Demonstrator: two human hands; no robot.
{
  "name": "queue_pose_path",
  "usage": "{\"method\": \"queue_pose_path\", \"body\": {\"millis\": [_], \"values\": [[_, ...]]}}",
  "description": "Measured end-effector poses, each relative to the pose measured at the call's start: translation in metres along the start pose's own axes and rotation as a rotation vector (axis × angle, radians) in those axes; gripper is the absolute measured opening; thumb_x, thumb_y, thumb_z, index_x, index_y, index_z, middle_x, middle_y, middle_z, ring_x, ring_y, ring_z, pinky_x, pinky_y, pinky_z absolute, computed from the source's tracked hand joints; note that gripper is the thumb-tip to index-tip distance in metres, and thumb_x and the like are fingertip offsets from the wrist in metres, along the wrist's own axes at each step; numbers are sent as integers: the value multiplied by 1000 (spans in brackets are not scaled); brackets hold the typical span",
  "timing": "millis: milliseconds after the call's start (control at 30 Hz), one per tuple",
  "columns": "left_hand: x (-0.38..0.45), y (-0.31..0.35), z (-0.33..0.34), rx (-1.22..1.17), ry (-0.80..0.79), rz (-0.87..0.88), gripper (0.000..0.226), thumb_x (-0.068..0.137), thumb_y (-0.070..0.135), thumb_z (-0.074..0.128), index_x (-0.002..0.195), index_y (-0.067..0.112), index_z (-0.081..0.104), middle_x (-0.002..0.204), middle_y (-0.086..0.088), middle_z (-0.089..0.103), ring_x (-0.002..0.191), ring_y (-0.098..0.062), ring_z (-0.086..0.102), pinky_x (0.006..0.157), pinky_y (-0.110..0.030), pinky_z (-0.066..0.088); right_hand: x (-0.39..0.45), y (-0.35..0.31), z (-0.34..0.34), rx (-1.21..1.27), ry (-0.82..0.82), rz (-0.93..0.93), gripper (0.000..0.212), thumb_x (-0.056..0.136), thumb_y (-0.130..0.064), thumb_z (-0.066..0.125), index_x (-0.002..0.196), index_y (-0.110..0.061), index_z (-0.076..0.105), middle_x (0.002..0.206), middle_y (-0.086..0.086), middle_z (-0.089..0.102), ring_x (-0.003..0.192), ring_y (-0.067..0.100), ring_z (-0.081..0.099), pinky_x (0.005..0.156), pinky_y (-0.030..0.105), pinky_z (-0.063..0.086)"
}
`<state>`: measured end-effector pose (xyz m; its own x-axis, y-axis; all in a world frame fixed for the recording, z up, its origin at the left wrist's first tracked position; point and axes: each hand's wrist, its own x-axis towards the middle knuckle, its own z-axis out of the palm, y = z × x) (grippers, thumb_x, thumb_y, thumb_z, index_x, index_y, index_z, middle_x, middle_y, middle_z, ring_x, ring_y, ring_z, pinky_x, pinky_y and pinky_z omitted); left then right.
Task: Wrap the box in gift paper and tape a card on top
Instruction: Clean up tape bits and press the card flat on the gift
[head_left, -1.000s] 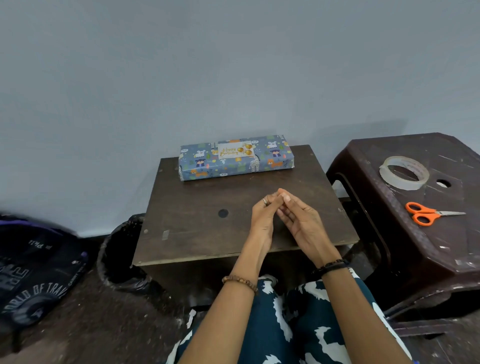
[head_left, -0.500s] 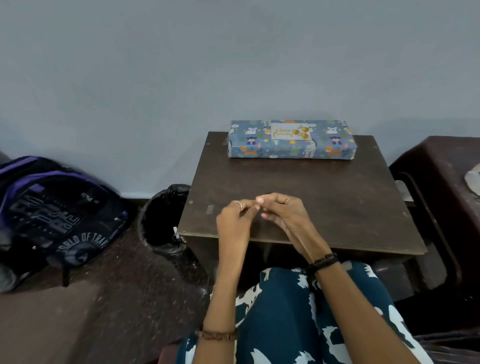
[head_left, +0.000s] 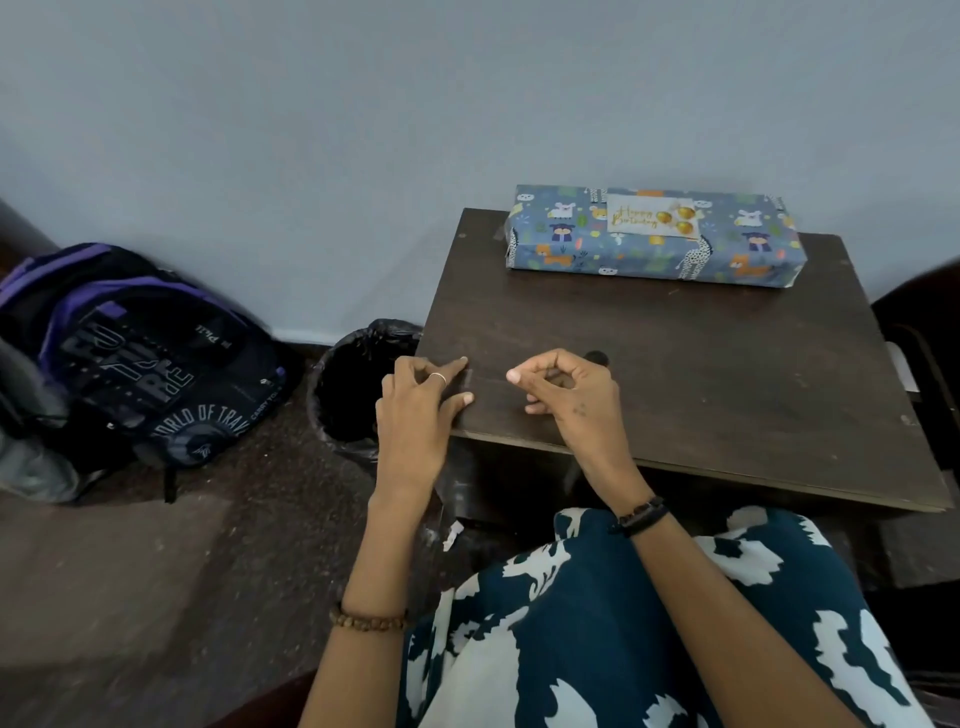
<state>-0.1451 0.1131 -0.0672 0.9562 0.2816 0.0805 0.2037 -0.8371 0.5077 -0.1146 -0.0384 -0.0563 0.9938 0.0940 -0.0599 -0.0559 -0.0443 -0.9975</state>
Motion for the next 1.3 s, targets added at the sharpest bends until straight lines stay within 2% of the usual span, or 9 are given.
{"method": "queue_pose_path", "body": {"millis": [167, 300, 500, 700, 867, 1000, 1100, 1167, 1300], "values": [[5, -6, 0, -98, -21, -12, 32, 84, 24, 66, 117, 25, 65, 118, -8, 46, 111, -25, 42, 88, -34, 35, 1, 0, 0, 6, -2, -6, 9, 79, -14, 73, 72, -17, 68, 67, -3, 63, 57, 0, 57, 55, 15, 52], [6, -6, 0, -135, -17, -32, 26, 82, 23, 68, 108, 25, 66, 116, -6, 46, 112, -24, 44, 92, -43, 41, 0, 1, 0, 0, -9, -11, 8, 79, -14, 73, 73, -17, 68, 68, -3, 64, 57, 0, 58, 56, 15, 52], [8, -5, 0, -33, -56, 0, 40, 88, 26, 62, 127, 32, 56, 115, -6, 42, 108, -22, 42, 82, -33, 34, 0, 1, -1, 7, -14, 2, 6, 79, -16, 73, 75, -15, 69, 70, 1, 65, 57, 2, 59, 58, 18, 54], [11, -7, 0, -137, -81, -27, 30, 84, 23, 67, 114, 26, 66, 113, -4, 43, 107, -24, 46, 90, -47, 40, 2, 2, -2, 5, -21, 10, 7, 79, -15, 73, 73, -16, 68, 67, -1, 63, 55, 1, 58, 57, 17, 53], [20, -7, -6, -100, -178, -52, 27, 85, 26, 64, 111, 29, 60, 102, 4, 33, 100, -14, 43, 84, -33, 29, 2, 3, -2, 9, -22, 4, 5, 79, -15, 73, 76, -15, 69, 69, 0, 65, 56, 1, 59, 57, 17, 53], [27, -7, -9, -112, -272, -59, 21, 84, 25, 66, 103, 29, 58, 97, 4, 31, 96, -10, 40, 87, -35, 30, 1, 3, -3, 6, -21, 4, 5, 79, -15, 72, 76, -15, 69, 69, 0, 64, 55, 0, 58, 56, 16, 53], [29, -7, -12, -125, -309, -33, 15, 83, 24, 67, 83, 33, 55, 97, 4, 32, 96, -11, 41, 86, -35, 31, 0, 3, -4, 12, -23, -1, 6, 79, -14, 72, 75, -15, 68, 67, -2, 63, 55, 0, 58, 56, 16, 53], [28, -6, -10, -94, -297, -31, 19, 83, 22, 67, 74, 32, 54, 94, 5, 33, 95, -9, 40, 82, -33, 29, -1, 4, -5, 14, -24, -7, 5, 80, -14, 72, 77, -13, 69, 68, -1, 64, 56, 0, 58, 57, 17, 54], [22, -11, -5, -237, -173, -27, 15, 84, 14, 66, 81, 27, 59, 96, 5, 41, 94, -9, 44, 87, -34, 38, -2, 5, -8, 27, -24, -13, 5, 80, -14, 72, 77, -14, 69, 69, -1, 64, 57, 1, 59, 58, 19, 55]]}}
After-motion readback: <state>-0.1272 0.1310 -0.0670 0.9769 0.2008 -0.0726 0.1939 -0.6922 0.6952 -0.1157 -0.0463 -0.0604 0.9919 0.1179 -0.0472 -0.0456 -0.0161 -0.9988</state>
